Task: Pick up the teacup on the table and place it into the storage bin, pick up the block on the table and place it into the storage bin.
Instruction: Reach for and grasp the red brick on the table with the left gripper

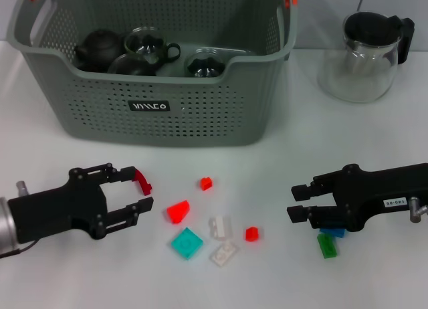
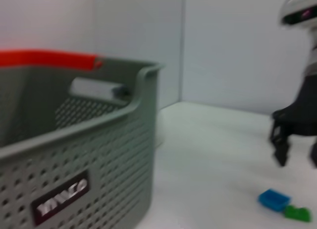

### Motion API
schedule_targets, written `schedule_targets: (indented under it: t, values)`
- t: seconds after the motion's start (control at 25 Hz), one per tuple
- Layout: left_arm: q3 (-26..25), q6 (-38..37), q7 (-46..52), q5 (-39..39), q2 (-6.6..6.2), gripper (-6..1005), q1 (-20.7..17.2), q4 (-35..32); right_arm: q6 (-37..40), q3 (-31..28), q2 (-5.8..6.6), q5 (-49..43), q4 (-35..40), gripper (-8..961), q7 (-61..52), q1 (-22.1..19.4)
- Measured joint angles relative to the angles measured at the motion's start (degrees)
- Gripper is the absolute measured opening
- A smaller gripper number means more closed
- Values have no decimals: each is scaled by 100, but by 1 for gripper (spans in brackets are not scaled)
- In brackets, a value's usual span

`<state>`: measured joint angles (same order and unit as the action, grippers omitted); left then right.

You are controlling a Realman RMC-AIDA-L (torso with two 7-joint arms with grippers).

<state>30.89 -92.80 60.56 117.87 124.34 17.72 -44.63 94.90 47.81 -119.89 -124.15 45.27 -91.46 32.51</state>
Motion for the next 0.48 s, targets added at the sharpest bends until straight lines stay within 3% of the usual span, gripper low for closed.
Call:
schedule_targets:
  t: [0.28, 0.48]
  values:
    - [52, 922, -88, 92, -2, 642, 276, 411, 38, -30, 8, 37, -1, 462, 0, -10]
    - [58, 1430, -92, 165, 8, 634, 430, 587, 46, -29, 10, 37, -1, 462, -2, -22]
